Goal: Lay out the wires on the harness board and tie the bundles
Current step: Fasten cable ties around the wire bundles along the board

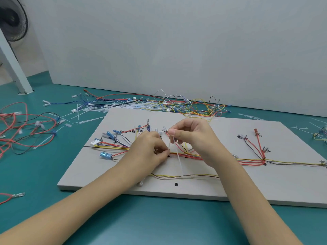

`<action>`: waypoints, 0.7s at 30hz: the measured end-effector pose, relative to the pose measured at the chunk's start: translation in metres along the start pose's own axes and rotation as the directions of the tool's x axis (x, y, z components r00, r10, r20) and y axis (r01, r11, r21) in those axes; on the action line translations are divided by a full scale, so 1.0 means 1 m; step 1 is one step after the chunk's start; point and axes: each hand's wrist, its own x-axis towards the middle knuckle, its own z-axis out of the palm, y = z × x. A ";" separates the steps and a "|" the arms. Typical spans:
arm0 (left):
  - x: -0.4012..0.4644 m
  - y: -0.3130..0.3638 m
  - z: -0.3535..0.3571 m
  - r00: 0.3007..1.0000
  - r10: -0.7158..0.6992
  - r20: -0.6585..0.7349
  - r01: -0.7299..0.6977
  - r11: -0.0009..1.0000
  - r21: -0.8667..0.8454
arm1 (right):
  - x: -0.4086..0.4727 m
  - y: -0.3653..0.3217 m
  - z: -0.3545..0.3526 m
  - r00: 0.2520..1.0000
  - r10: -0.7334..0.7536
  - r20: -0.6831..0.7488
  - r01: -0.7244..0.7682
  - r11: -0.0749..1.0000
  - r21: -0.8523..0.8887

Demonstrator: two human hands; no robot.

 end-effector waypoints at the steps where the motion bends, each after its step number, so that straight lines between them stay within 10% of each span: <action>1: 0.000 0.000 0.001 1.000 0.014 -0.001 -0.014 1.000 0.024 | 0.000 0.001 0.000 1.000 0.017 0.007 -0.018 0.999 0.029; 6: -0.003 0.001 0.003 0.999 0.052 -0.006 -0.051 0.994 0.100 | 0.004 0.006 -0.003 0.998 0.049 -0.037 -0.049 0.999 0.011; 11: -0.004 0.003 0.001 0.999 0.041 -0.018 -0.039 0.993 0.108 | 0.014 0.031 -0.019 0.947 -0.098 -0.306 -0.070 0.866 -0.495; 21: -0.001 0.000 -0.009 0.983 0.073 -0.170 -0.055 0.993 0.105 | 0.045 0.038 0.000 0.993 -0.112 -0.028 0.019 0.389 -0.921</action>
